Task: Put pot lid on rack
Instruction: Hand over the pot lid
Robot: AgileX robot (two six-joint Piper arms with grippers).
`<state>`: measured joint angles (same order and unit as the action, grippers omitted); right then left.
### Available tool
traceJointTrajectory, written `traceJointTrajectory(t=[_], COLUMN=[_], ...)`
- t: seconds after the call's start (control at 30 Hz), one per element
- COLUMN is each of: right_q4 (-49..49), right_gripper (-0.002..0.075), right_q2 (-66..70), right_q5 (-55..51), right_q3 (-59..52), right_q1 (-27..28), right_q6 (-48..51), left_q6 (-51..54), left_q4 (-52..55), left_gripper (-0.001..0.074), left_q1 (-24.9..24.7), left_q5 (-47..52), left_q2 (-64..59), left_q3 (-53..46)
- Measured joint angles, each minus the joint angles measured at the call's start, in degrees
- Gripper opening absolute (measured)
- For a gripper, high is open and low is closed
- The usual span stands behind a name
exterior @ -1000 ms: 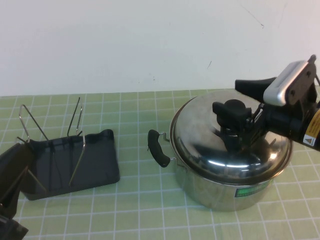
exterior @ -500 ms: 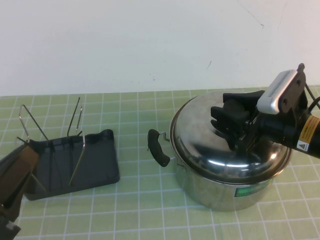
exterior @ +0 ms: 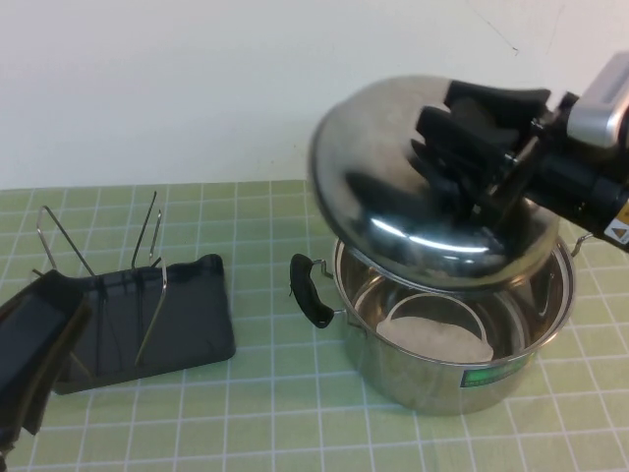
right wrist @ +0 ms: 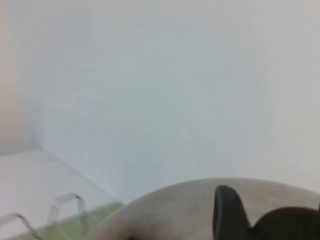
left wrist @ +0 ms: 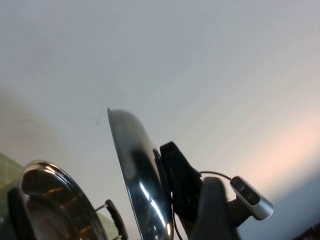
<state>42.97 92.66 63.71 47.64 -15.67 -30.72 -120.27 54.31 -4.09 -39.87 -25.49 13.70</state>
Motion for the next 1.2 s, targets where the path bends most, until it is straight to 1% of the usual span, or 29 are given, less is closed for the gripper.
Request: traceJointTrajectory(t=[0.1,0.2,0.3,0.4,0.53,0.63,0.7,0.8,0.97,1.07,1.2], right_q4=[4.9,9.4,11.7,12.6,13.2,14.8,15.6,16.3,16.4,16.0,15.9], right_gripper=[0.0335,0.0335,0.0335,0.0335,0.0335,0.0335,0.0335,0.0335,0.0335,0.0335,0.0335], right_q2=[-2.1,-2.7,-2.7,-2.7,-2.7,-2.7,-2.7,-2.2,-1.4,-1.3,-1.3], right_q5=[0.4,1.5,1.1,-1.8,-8.3,-10.0,-10.3,-10.3,-10.6,-10.1,-9.4], right_q3=[3.3,7.9,12.0,15.5,18.4,19.2,19.2,19.2,19.2,19.2,19.2], right_q1=[-4.3,-10.4,-16.9,-22.3,-26.5,-28.9,-30.1,-31.2,-31.4,-31.4,-31.4], right_q6=[-3.3,-7.5,-9.9,-10.8,-11.4,-11.7,-11.8,-11.8,-12.0,-13.8,-15.7], left_q6=[-1.3,-2.0,-4.9,-6.5,-7.2,-7.2,-7.2,-6.4,-6.4,-6.2,-5.9], left_q4=[0.0,0.0,0.0,0.0,-0.6,-0.6,-0.5,-0.3,-1.0,-1.5,-2.0], left_gripper=[0.0542,0.0608,0.0627,0.0631,0.0635,0.0631,0.0603,0.0503,0.0197,0.0161,0.0139], left_q1=[0.0,0.0,0.0,0.0,0.0,0.0,0.0,0.0,0.0,0.0,0.0], left_q5=[-2.1,-2.2,-1.1,-0.4,-1.8,-4.2,-5.4,-7.0,-9.5,-11.1,-12.8], left_q2=[0.0,0.0,0.0,0.0,0.0,0.0,-0.1,-0.1,-0.1,-0.1,0.0], left_q3=[0.0,0.0,0.0,0.0,0.0,0.0,0.0,0.0,0.0,0.0,0.0])
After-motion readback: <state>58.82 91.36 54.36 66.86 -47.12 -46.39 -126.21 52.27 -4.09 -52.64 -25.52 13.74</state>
